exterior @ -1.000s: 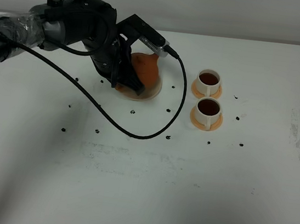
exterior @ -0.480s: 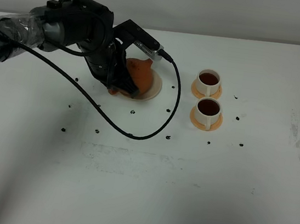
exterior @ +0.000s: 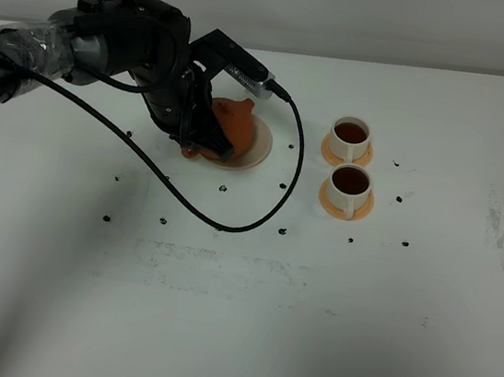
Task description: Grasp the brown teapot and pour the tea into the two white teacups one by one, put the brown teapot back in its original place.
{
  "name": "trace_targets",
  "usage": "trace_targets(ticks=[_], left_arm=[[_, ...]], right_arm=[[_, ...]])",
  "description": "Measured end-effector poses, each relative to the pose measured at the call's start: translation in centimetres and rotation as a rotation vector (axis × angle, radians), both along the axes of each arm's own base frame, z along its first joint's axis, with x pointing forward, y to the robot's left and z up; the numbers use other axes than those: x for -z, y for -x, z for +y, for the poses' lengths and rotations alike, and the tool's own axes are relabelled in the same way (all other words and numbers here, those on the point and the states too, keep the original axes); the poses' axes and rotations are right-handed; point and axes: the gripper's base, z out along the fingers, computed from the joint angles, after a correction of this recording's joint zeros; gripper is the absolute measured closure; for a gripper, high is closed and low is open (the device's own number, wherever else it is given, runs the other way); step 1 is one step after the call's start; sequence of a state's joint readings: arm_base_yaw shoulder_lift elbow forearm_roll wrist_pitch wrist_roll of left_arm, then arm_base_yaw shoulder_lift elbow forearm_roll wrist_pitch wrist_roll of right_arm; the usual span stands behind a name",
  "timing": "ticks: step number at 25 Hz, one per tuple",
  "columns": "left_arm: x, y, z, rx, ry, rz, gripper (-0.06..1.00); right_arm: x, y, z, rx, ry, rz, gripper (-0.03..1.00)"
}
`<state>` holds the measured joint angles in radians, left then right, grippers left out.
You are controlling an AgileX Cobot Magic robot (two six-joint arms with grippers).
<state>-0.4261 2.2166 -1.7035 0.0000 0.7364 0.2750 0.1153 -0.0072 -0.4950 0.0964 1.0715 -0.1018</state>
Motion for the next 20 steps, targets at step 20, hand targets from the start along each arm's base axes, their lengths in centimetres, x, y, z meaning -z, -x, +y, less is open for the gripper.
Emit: trace_targets(ticks=[20], left_arm=[[-15.6, 10.1, 3.9, 0.006, 0.103, -0.184, 0.56]], right_arm=[[0.0, 0.0, 0.0, 0.000, 0.001, 0.000, 0.47]])
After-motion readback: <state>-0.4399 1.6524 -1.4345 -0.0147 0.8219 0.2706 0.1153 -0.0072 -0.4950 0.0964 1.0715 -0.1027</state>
